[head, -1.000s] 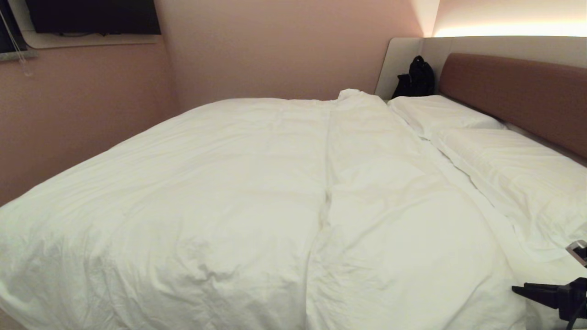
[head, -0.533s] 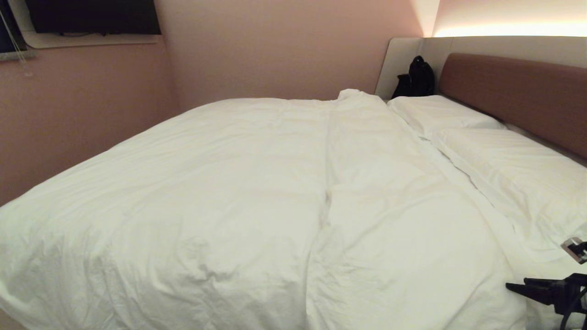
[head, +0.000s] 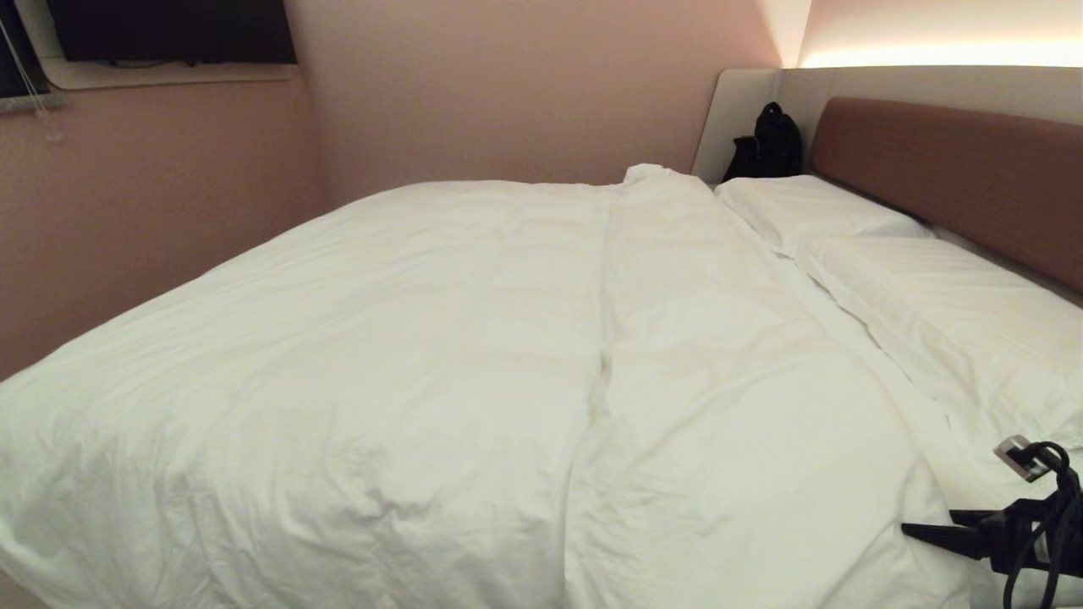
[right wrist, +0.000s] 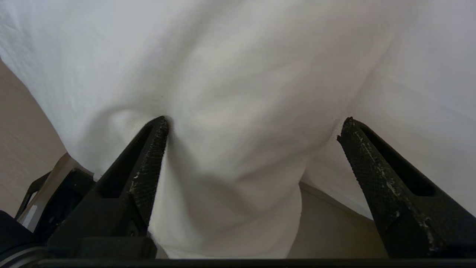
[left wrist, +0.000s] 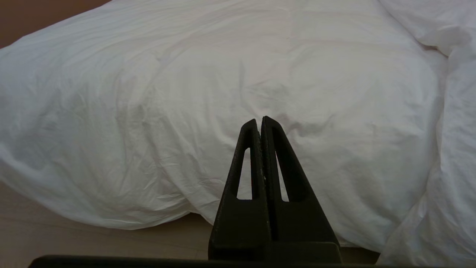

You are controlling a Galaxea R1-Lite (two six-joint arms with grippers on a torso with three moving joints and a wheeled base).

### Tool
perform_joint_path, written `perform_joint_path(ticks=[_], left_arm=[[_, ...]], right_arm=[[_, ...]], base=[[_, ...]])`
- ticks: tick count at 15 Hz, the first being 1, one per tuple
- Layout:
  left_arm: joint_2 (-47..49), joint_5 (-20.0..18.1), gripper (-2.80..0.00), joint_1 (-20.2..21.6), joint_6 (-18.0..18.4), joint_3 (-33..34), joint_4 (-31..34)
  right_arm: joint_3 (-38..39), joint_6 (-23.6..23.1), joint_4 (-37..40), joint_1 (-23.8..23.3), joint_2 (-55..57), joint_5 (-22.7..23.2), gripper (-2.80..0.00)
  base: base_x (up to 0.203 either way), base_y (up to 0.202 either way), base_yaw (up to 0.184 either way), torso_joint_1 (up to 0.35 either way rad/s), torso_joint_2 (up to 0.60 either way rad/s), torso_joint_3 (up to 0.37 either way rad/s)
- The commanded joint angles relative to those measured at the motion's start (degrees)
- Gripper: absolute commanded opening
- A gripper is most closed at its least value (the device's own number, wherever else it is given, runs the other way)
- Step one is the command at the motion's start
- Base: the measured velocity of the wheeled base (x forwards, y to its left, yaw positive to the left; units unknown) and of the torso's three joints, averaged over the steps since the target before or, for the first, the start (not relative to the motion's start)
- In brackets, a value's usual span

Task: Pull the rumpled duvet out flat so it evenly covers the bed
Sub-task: Flatten the corners of the folded blanket

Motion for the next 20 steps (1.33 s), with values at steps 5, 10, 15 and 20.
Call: perform_joint_path(ticks=[5,10,15,20], left_arm=[[0.0,0.0,-2.8,0.0,0.0,0.0,0.0],[0.0,0.0,-2.8,0.0,0.0,0.0,0.0],[0.0,0.0,-2.8,0.0,0.0,0.0,0.0],[0.0,0.0,-2.8,0.0,0.0,0.0,0.0]], right_arm=[[0.2,0.0,0.0,0.0,0.9,-1.0,-2.8],[1.0,0.0,0.0,0.0,0.3,-1.0,-2.8],[3.4,-0.1,0.0,0.0,-1.1,-2.5,-2.8],[7.3,-0.2,0.0,-1.3,-3.1,-2.8,-2.8]], base=[[0.0,0.0,0.0,0.0,0.0,0.0],[0.0,0.0,0.0,0.0,0.0,0.0],[0.0,0.0,0.0,0.0,0.0,0.0],[0.0,0.0,0.0,0.0,0.0,0.0]])
